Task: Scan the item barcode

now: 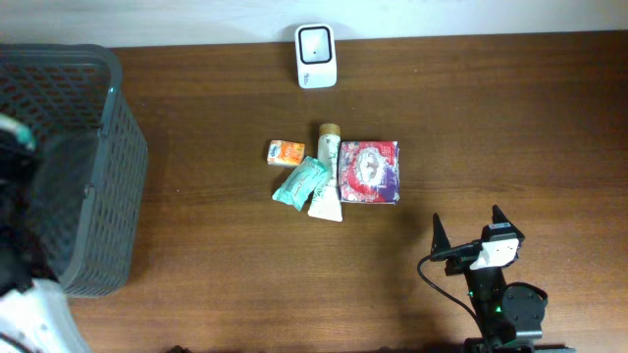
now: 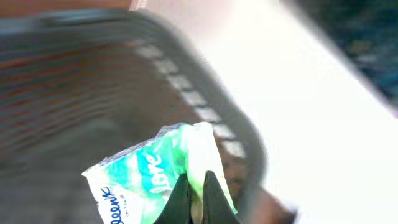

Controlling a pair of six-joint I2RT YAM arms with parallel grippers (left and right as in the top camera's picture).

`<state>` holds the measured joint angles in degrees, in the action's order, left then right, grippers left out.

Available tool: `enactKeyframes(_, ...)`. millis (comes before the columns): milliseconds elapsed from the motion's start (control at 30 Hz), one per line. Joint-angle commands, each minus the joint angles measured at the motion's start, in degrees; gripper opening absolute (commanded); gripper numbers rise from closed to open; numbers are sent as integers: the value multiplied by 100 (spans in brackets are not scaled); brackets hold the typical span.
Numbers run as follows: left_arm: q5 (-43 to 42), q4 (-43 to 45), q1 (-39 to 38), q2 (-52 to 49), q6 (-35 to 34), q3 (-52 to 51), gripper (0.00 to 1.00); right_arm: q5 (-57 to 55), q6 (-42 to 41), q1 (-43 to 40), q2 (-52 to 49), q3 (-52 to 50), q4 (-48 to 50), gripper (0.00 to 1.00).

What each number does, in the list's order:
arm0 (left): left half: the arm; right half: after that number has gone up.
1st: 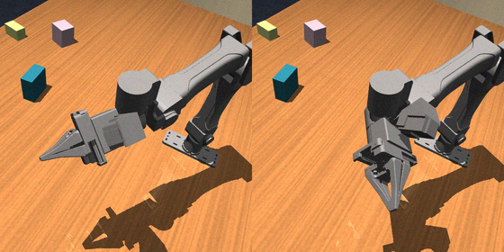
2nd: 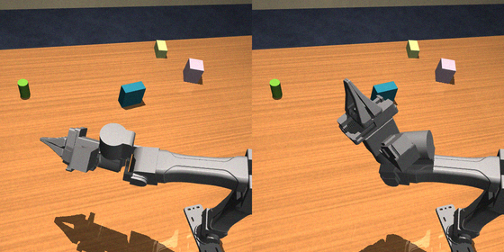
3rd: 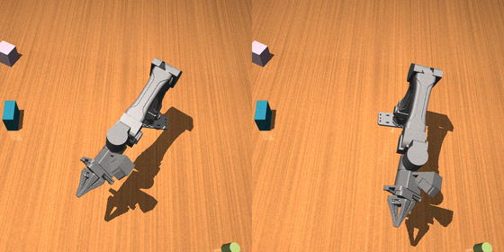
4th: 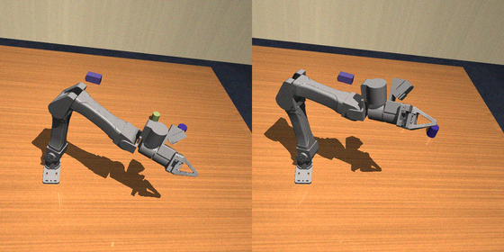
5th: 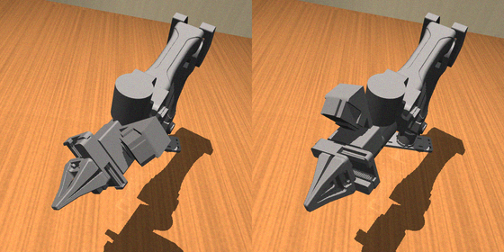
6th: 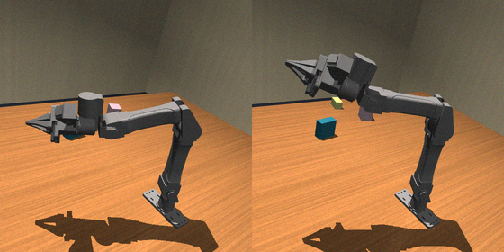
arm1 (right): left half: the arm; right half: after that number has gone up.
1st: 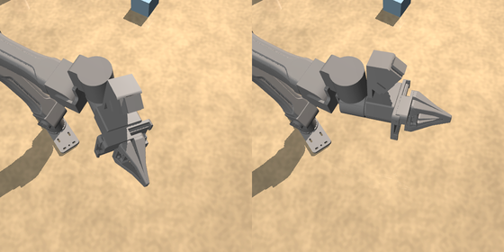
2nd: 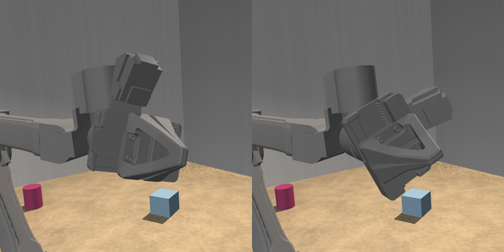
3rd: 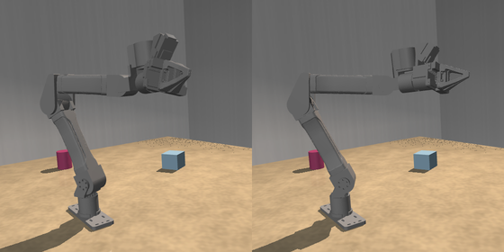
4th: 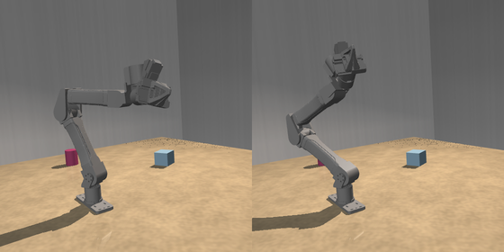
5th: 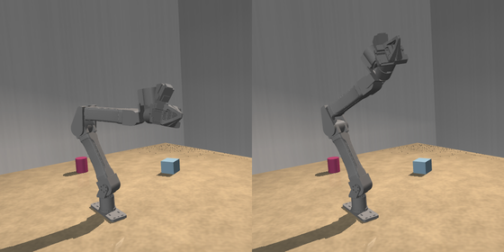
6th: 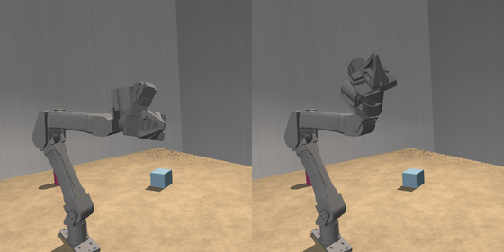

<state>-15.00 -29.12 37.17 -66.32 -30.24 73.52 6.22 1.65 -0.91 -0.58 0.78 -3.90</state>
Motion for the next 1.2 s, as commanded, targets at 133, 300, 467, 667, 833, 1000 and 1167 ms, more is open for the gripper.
enactKeyframes(133, -892, 138, -3731, -114, 1460, 52, 0, -31, -20, 52, 37, -46, -20, 99)
enactKeyframes(300, 389, -232, -5490, -1805, 1967, 52, 0, -31, -20, 52, 37, -46, -20, 99)
enactKeyframes(467, 1757, -479, -5921, -3032, 1963, 52, 0, -31, -20, 52, 37, -46, -20, 99)
enactKeyframes(667, 1786, -562, -5923, -3738, 1965, 76, 88, -31, -20, 52, 37, -46, -20, 99)
enactKeyframes(833, 1777, -1832, -5608, -3167, 1961, 1523, 99, -31, -20, 52, 37, -46, -20, 99)
enactKeyframes(1000, 1781, -2498, -5090, -2680, 1963, 1670, 99, -31, -20, 52, 37, -46, -20, 98)
enactKeyframes(1167, 1779, -2885, -5075, -2688, 1963, 1657, 99, -31, -20, 52, 37, -46, -20, 99)
